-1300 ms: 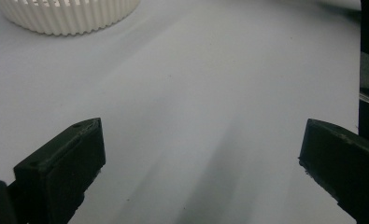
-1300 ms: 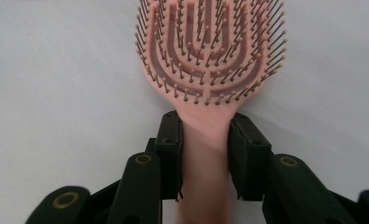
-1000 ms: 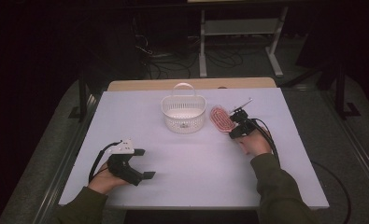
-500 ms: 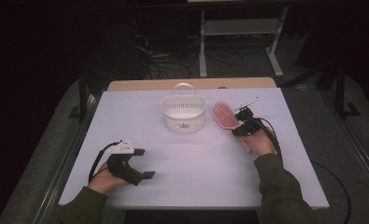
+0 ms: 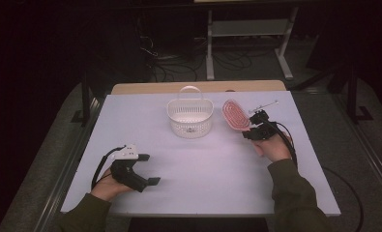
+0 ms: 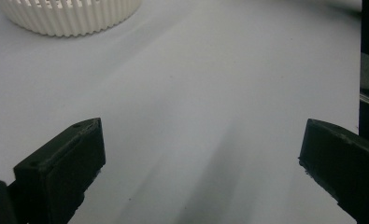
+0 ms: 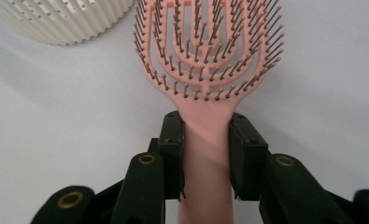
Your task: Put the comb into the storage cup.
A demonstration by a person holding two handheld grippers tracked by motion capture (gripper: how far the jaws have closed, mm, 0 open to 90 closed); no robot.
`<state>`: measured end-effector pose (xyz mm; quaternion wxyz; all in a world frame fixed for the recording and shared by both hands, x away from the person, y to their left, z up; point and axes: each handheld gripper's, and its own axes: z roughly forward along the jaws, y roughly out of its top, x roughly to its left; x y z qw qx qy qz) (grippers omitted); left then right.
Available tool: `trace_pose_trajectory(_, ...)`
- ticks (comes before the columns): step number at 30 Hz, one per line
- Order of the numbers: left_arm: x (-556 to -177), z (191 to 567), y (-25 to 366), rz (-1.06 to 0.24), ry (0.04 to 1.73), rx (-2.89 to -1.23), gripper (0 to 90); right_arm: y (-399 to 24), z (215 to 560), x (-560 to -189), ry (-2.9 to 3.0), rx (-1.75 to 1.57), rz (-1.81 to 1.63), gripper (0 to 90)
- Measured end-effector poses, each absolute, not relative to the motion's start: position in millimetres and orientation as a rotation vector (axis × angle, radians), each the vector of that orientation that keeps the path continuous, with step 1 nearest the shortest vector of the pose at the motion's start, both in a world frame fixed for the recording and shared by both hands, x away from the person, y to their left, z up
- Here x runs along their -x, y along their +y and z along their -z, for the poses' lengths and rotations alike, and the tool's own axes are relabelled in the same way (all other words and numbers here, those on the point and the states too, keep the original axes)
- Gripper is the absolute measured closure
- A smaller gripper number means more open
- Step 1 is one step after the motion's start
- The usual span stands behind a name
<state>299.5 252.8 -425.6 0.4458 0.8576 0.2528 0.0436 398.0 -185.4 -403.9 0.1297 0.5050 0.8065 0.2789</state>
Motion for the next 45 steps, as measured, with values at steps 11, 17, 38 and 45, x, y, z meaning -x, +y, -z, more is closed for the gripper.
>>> trace_pose_trajectory(11, -299.7, 426.0, 252.3, -0.110, 0.629, -2.126, 0.1, -193.7, 395.2, -385.4, 2.317, -1.422, -0.901, 68.7)
trace_pose_trajectory(17, -299.7, 425.4, 253.6, -0.113, 0.632, -2.119, 0.1, -191.0, 392.3, -380.7, 2.317, -1.381, -0.935, 68.7)
trace_pose_trajectory(38, -299.7, 425.9, 253.9, -0.116, 0.634, -2.117, 0.1, -195.2, 384.7, -353.2, 2.317, -1.291, -1.097, 68.7)
trace_pose_trajectory(45, -299.9, 425.8, 254.2, -0.117, 0.636, -2.116, 0.1, -194.3, 385.1, -346.1, 2.327, -1.230, -1.137, 68.7)
